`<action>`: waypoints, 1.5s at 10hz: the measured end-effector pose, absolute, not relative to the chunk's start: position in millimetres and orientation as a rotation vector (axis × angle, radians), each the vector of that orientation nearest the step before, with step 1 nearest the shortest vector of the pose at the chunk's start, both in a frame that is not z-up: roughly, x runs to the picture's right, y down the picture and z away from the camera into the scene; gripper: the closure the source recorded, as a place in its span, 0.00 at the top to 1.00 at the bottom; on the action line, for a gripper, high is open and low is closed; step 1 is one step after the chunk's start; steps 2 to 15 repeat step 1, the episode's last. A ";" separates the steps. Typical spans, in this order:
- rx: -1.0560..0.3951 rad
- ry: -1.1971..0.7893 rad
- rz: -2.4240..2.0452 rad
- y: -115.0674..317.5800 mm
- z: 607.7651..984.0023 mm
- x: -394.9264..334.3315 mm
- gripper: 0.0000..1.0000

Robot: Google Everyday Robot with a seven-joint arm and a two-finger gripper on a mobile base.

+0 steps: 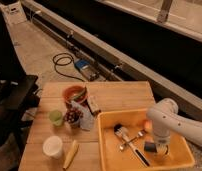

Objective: Wipe tray with sponge

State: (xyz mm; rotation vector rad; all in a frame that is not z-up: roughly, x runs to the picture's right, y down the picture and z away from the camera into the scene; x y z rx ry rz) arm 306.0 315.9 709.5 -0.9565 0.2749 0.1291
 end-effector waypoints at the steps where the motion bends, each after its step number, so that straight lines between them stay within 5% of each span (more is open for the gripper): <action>1: -0.964 0.274 0.122 321.4 703.2 304.8 0.00; 15: -0.964 0.274 0.122 321.4 703.2 304.8 0.00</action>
